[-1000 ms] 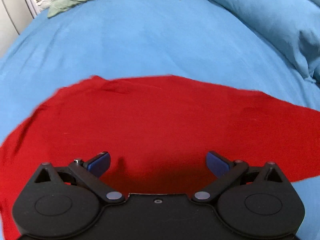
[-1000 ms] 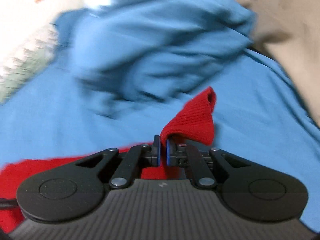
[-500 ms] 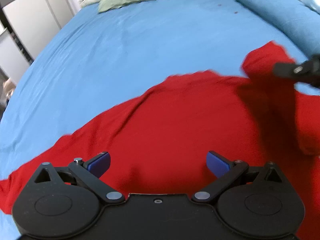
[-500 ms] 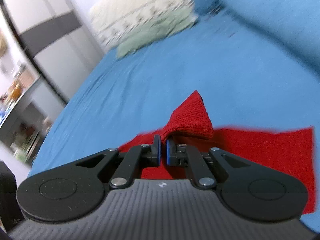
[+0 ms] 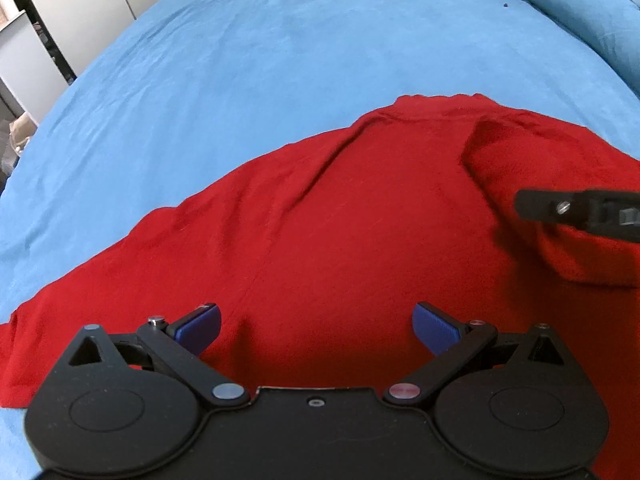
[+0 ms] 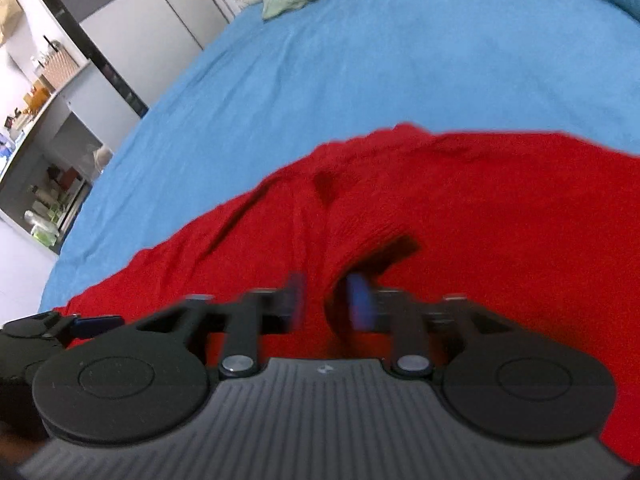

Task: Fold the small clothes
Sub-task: 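Fold the held sleeve across the sweater body and open the right gripper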

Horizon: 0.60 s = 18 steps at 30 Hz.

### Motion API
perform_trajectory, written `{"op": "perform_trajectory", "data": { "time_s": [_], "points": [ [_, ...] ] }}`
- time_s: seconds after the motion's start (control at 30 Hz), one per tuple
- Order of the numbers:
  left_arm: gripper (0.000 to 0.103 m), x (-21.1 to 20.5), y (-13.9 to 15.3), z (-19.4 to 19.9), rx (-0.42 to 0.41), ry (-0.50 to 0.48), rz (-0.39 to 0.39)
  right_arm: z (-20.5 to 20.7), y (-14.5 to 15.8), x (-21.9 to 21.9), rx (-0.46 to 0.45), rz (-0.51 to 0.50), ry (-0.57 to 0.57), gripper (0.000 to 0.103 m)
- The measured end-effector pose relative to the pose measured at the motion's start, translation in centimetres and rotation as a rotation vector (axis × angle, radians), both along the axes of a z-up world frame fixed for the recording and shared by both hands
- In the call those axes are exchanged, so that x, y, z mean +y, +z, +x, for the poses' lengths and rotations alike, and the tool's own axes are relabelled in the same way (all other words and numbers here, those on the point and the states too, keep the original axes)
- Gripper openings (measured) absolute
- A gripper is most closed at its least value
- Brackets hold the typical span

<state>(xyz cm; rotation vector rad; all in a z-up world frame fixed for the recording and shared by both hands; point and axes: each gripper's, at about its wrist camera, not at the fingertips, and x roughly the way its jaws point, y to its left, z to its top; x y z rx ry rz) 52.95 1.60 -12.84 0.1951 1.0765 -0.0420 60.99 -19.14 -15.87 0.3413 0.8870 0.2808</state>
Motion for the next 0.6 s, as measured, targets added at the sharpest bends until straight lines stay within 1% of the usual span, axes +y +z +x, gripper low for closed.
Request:
{"op": "perform_trajectory", "data": {
  "time_s": [0.03,0.1,0.17,0.2,0.23,0.27,0.33,0.37,0.43,0.47,0.53,0.6],
  "points": [
    [0.103,0.7,-0.3,0.4,-0.001,-0.006,-0.010,-0.9,0.9,-0.9,-0.032,-0.016,-0.024,0.086],
    [0.103,0.2,0.0,0.3,-0.007,-0.025,-0.036,-1.8,2.2,-2.1,-0.071,-0.053,-0.052,0.087],
    [0.103,-0.8,0.2,0.4,-0.016,-0.051,-0.058,-3.3,3.5,-3.6,-0.094,-0.135,-0.086,0.089],
    [0.103,-1.5,0.2,0.5,-0.023,-0.066,-0.067,-3.8,3.8,-4.0,-0.101,-0.170,-0.102,0.093],
    [0.103,-2.3,0.2,0.6,-0.034,-0.082,-0.079,-4.4,4.1,-4.7,-0.105,-0.211,-0.124,0.096],
    [0.102,-3.2,0.1,0.8,-0.045,-0.098,-0.094,-5.2,4.2,-5.5,-0.104,-0.251,-0.146,0.096],
    [0.102,-4.5,-0.5,1.4,-0.062,-0.115,-0.129,-6.2,3.9,-6.8,-0.093,-0.288,-0.180,0.096],
    [0.101,-5.2,-1.0,1.9,-0.056,-0.111,-0.146,-6.8,3.7,-7.7,-0.084,-0.296,-0.203,0.096],
    [0.093,-6.1,-2.2,2.8,-0.038,-0.091,-0.160,-8.0,3.1,-9.5,-0.066,-0.286,-0.246,0.096],
    [0.087,-6.5,-2.8,3.3,-0.026,-0.077,-0.154,-8.5,2.7,-10.3,-0.054,-0.272,-0.267,0.096],
    [0.086,-6.6,-3.5,3.7,-0.022,-0.038,-0.153,-9.2,1.8,-11.7,-0.025,-0.233,-0.305,0.096],
    [0.086,-6.3,-4.0,3.7,-0.028,0.008,-0.178,-10.0,1.1,-12.8,-0.008,-0.214,-0.339,0.096]
  ]
}}
